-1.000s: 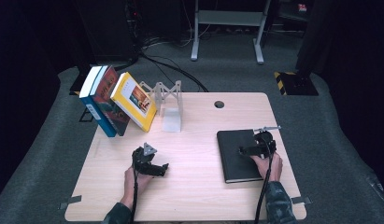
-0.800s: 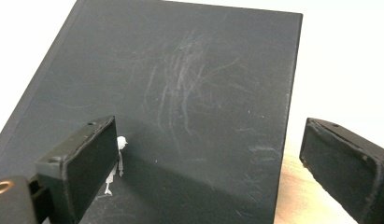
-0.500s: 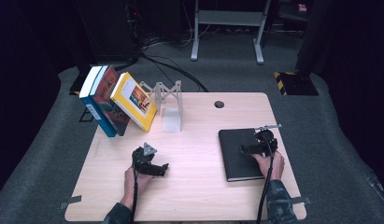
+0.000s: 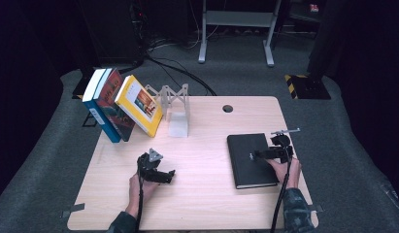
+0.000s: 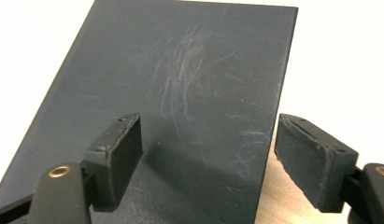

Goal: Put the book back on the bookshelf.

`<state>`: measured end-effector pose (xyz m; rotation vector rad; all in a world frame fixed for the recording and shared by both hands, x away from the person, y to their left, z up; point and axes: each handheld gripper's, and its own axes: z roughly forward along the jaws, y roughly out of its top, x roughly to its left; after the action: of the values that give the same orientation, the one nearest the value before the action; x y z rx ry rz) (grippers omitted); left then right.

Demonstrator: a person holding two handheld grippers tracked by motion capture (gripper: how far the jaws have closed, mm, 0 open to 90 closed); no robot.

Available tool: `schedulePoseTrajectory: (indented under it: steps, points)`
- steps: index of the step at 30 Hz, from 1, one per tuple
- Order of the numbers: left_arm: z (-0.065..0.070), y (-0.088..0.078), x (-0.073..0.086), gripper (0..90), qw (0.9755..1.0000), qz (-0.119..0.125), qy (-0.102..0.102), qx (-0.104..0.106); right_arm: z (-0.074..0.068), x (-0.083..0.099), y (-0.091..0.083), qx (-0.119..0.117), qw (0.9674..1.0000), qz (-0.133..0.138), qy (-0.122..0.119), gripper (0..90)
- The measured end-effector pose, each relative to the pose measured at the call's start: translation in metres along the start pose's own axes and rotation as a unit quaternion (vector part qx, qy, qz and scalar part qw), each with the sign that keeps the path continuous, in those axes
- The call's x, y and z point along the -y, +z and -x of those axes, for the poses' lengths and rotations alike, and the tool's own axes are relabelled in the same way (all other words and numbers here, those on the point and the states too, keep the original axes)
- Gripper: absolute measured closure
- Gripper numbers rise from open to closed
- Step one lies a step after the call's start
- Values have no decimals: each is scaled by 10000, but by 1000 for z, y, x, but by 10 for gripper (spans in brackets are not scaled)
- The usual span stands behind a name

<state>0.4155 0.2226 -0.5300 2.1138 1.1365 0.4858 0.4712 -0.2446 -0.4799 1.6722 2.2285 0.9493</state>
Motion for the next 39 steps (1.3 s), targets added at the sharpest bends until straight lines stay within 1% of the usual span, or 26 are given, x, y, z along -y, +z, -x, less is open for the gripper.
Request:
schedulePoseTrajectory:
  steps: [2, 3, 4, 5, 6, 7, 9, 14, 15, 17, 21, 23, 25, 26, 27, 28, 29, 30, 31, 32, 33, 35, 36, 38, 39]
  points:
    - [0, 0, 0, 0, 10000, 1, 0, -1, 2, 0, 0, -14, 10000, 17, -16, 235]
    - [0, 0, 0, 0, 10000, 3, -2, -1, 2, 0, -1, -24, 9999, -13, 120, 247]
    - [0, 0, 0, 1, 10000, 3, -2, -1, 4, -1, 0, -69, 9999, 3, 74, 258]
    - [0, 0, 0, 2, 10000, -5, 1, 9, 5, -1, 0, -75, 9999, -18, 108, 265]
    - [0, 0, 0, 2, 10000, 4, -4, -2, 7, -2, 1, -68, 10000, -17, 61, 272]
    - [0, 0, 0, 2, 10000, 0, -4, 6, 7, -3, 2, -135, 9998, -70, 155, 296]
    - [-1, 0, 0, 3, 10000, -13, 10, 7, 7, -4, 2, -151, 9997, -110, 178, 297]
    - [-1, 0, 0, 4, 10000, -8, 11, 4, 8, -3, 2, -151, 9997, -113, 174, 331]
    - [-1, 0, 0, 4, 10000, -8, 11, 3, 8, -3, 1, -165, 9996, -123, 210, 334]
    - [-1, 0, 0, 4, 10000, -8, 10, 1, 10, -2, 1, -210, 9995, -117, 208, 342]
    - [-1, 0, 0, 5, 10000, -8, 11, 0, 9, -2, -1, -209, 9994, -149, 227, 361]
    - [-1, 0, 0, 5, 10000, -6, 8, 0, 10, -2, -2, -230, 9993, -143, 261, 363]
    - [-1, 0, 0, 5, 10000, -9, 13, 0, 10, -2, -2, -231, 9994, -128, 234, 363]
    - [-1, 0, 0, 5, 10000, -7, 10, 0, 10, -2, -5, -245, 9995, -74, 199, 362]
    - [-1, 0, 0, 5, 10000, -8, 12, -1, 9, -3, -7, -269, 9993, -90, 263, 358]
    - [-1, 0, 0, 5, 10000, -8, 12, -1, 9, -3, -7, -269, 9993, -90, 263, 358]
    - [-1, 0, 0, 4, 10000, -7, 10, 0, 9, -5, -12, -355, 9990, -28, 275, 358]
    - [-1, 0, 0, 5, 10000, -7, 10, 0, 9, -5, -12, -355, 9990, -28, 275, 358]
    - [-1, 0, 0, 5, 10000, -9, 11, 0, 9, -7, -18, -436, 9987, 39, 272, 357]
    - [-1, 0, 0, 5, 10000, -9, 11, 0, 9, -7, -18, -436, 9987, 39, 272, 357]
    - [-1, 0, 0, 5, 10000, -7, 10, -2, 7, -10, -23, -487, 9985, 117, 235, 356]
    - [-1, 0, 0, 5, 10000, -9, 9, -3, 5, -13, -26, -510, 9984, 148, 189, 350]
    - [-1, 0, 0, 5, 10000, -9, 9, -3, 4, -14, -28, -511, 9984, 103, 208, 350]
    - [-1, 0, 0, 5, 10000, -8, 8, -4, 2, -16, -32, -540, 9983, 156, 183, 347]
    - [-1, 0, 0, 5, 10000, -10, 10, 1, 1, -18, -34, -581, 9979, 170, 216, 349]
